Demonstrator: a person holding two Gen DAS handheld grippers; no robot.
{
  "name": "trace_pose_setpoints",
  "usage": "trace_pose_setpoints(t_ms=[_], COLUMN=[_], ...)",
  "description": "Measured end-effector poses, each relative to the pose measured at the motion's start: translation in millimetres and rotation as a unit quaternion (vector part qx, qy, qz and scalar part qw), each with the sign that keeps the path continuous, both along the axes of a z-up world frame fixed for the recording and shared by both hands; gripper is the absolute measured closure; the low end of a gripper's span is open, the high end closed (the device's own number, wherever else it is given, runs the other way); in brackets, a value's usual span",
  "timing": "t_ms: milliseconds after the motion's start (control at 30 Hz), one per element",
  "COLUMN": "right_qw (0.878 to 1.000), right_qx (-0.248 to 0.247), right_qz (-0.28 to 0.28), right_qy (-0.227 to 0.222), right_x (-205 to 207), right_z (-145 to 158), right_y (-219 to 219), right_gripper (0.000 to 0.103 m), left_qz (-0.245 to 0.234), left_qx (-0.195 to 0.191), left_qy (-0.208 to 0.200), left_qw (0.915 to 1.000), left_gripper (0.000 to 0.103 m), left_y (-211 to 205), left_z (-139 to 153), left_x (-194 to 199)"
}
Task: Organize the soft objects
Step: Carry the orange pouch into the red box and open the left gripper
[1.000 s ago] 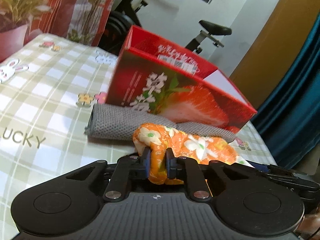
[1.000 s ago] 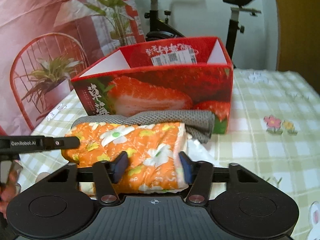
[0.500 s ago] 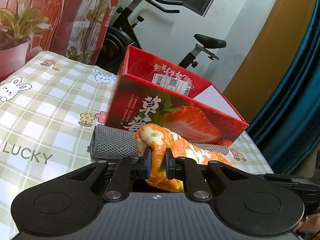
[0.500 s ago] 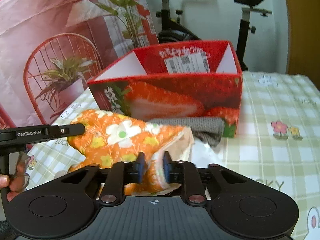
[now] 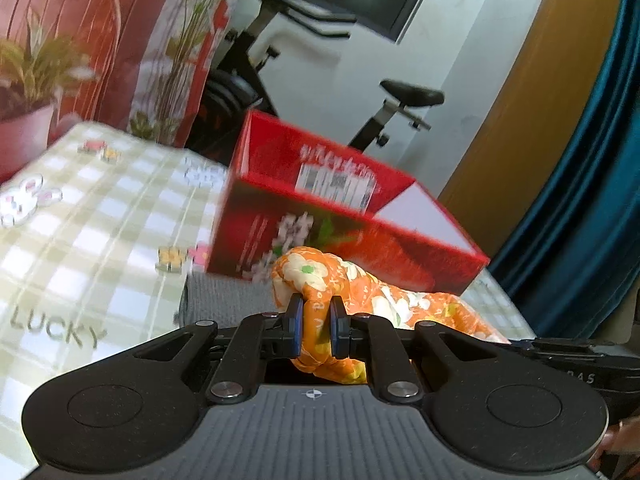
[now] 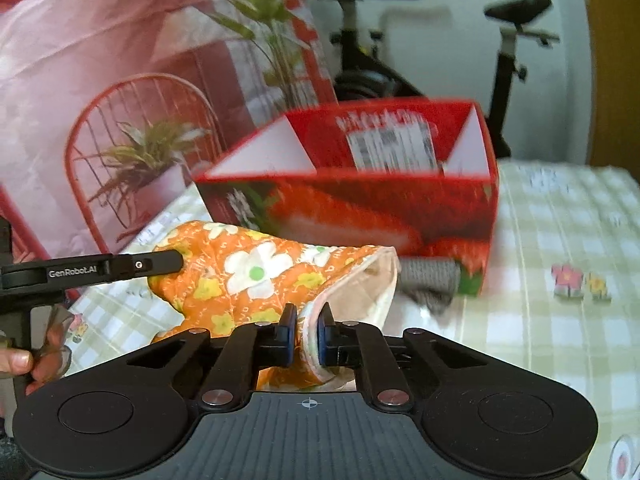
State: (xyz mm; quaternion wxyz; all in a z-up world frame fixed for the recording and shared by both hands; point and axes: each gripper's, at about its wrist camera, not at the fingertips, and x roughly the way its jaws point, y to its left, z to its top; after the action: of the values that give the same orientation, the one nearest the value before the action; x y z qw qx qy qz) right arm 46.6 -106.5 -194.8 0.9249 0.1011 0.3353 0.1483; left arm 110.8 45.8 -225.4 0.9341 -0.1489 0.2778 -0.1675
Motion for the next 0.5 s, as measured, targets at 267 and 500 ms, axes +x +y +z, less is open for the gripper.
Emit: trace_pose_setpoints(t_ms=[267,500], right_qw=[0.997,0.994], right_qx=[-0.026,-0.05], right_qz=[0.023,0.023], right_qy=[-0.07,-0.09], right_x=[16,75], right_z=[53,77], right_y=[-1,-2], right_gripper=[0.094,0.094], left_qz=[-0.003,-0.003], left_qx=[0.017,0.052], left_qy=[-0.068,-0.091], left_qw=[0.9975,0.9945], left_gripper=[0.089,0.089], left_y=[-2,-15], left_z=[51,74], left_x=[18,74])
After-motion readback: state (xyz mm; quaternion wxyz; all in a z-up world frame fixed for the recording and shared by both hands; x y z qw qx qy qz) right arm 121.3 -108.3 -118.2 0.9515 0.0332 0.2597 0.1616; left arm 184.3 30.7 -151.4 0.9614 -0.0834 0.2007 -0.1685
